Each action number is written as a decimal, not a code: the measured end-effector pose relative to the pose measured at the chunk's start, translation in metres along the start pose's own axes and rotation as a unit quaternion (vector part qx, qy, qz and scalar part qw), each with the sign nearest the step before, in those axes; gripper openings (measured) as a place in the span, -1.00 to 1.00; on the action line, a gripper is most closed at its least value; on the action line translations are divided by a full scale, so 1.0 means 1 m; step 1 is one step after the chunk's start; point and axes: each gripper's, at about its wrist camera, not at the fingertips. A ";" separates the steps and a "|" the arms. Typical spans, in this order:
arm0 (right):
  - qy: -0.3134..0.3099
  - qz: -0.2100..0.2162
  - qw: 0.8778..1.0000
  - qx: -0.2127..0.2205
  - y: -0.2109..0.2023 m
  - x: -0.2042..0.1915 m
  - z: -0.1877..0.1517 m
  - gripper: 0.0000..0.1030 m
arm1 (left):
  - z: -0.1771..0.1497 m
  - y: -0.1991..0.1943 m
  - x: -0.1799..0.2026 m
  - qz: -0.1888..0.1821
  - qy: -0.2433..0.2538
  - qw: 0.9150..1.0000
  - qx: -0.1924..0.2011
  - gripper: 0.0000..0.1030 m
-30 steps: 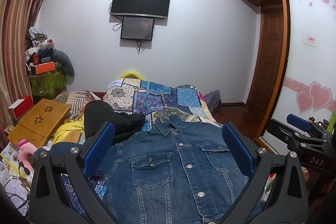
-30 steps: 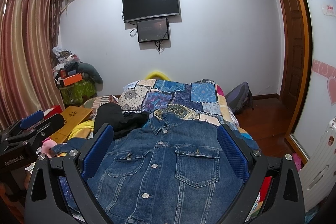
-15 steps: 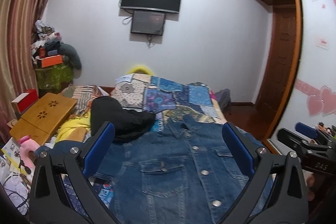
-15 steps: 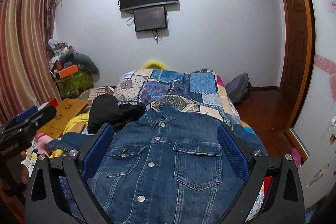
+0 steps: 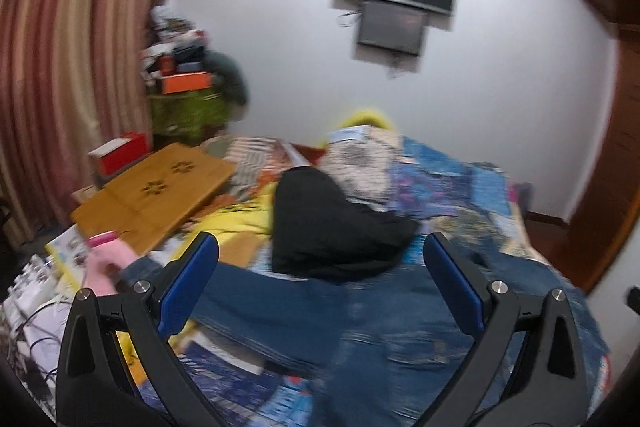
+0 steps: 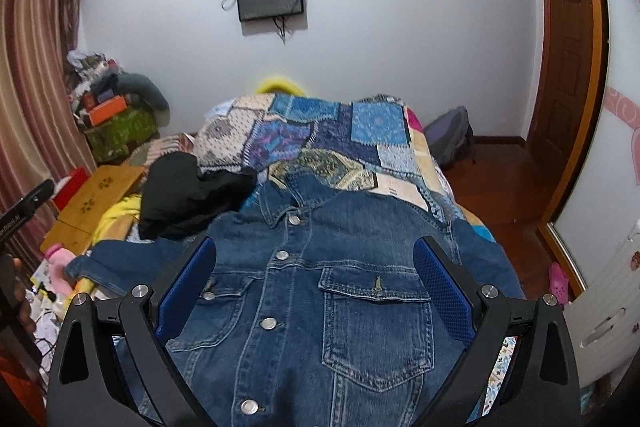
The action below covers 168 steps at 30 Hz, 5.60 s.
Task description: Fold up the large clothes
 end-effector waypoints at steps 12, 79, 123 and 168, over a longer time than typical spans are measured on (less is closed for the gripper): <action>-0.006 -0.013 0.997 -0.076 0.057 0.000 0.000 0.91 | -0.047 0.115 -0.100 0.121 -0.078 0.980 -0.135 0.99; -0.001 0.008 0.996 -0.092 0.078 0.022 -0.012 0.91 | -0.128 0.117 0.174 -0.258 0.170 0.890 -0.337 -0.79; -0.053 -0.025 0.991 -0.119 0.098 -0.002 -0.017 0.90 | -0.156 0.255 -0.026 -0.171 -0.285 0.823 -0.460 0.36; 0.027 -0.069 0.995 -0.063 0.039 0.127 -0.011 0.91 | -0.060 0.038 0.361 -0.428 0.188 0.821 -0.328 -0.66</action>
Point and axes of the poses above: each gripper's, at about its wrist camera, not at the fingertips, and y roughly the way its jaws point, x to its right, z to its top, and after that the axes turned 3 degrees about z, right-handed
